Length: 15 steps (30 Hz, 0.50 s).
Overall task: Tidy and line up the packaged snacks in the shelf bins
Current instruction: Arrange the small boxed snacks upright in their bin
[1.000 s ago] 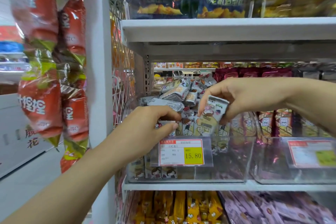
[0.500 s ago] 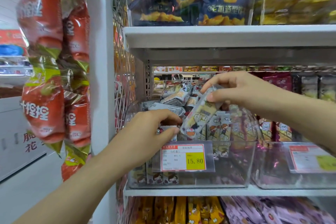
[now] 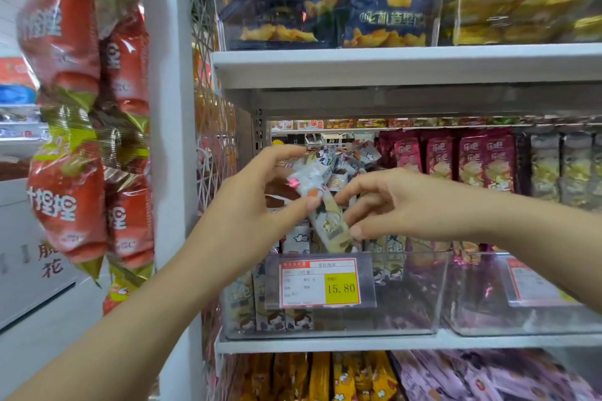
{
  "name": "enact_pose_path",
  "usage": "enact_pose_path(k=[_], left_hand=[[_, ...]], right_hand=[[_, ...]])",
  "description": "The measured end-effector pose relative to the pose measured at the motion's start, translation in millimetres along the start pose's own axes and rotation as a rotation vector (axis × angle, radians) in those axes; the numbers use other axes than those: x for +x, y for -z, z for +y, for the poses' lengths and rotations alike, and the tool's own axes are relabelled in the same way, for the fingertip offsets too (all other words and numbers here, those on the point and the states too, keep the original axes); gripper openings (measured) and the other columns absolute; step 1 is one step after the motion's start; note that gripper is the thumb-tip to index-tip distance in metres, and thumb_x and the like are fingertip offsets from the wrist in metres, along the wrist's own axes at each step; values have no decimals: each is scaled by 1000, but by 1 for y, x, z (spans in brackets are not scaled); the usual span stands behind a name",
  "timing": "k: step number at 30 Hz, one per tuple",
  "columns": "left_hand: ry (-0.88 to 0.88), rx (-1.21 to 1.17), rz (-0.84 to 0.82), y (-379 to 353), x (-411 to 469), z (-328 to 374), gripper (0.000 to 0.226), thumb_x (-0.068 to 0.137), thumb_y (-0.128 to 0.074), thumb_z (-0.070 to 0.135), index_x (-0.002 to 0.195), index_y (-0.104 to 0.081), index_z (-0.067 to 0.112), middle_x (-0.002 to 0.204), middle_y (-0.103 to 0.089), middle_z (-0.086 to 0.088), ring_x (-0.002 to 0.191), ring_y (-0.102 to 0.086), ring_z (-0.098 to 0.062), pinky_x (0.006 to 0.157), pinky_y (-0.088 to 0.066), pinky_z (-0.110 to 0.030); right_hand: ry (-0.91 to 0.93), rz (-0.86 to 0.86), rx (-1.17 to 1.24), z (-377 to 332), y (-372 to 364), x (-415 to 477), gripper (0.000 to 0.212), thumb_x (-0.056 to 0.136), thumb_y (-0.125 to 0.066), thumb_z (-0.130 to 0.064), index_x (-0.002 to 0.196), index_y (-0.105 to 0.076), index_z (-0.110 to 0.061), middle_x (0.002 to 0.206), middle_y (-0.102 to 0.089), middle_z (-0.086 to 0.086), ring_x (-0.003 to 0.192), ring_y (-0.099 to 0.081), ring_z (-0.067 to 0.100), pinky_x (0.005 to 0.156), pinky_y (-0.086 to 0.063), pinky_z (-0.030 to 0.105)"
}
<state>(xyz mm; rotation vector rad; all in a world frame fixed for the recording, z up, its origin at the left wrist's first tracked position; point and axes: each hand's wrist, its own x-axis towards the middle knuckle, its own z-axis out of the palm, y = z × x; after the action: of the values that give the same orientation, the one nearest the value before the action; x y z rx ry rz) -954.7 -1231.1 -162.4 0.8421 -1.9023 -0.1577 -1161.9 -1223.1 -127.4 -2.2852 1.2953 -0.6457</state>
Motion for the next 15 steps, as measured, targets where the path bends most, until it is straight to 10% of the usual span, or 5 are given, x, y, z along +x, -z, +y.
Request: enact_pose_path(k=[5,15], left_hand=[[26,158,-268,-2,0,-4,30,78,-71,40,105,-58,42,104,-64,21,98,-56,13,87,-46,-14],[72,166,-394,-1,-3,-10,17,84,-61,47,100,-63,44,107,-61,32,102,-52,17,91,-45,-20]], right_hand=[[-21,-80,-140,2,-5,2,31,88,-64,-21,115,-53,-30,103,-71,-8,94,-68,12,91,-52,33],[271,489,-479,7,2,42,42,84,-66,-31,125,-53,-33,114,-43,-11,86,-51,3,78,-45,21]])
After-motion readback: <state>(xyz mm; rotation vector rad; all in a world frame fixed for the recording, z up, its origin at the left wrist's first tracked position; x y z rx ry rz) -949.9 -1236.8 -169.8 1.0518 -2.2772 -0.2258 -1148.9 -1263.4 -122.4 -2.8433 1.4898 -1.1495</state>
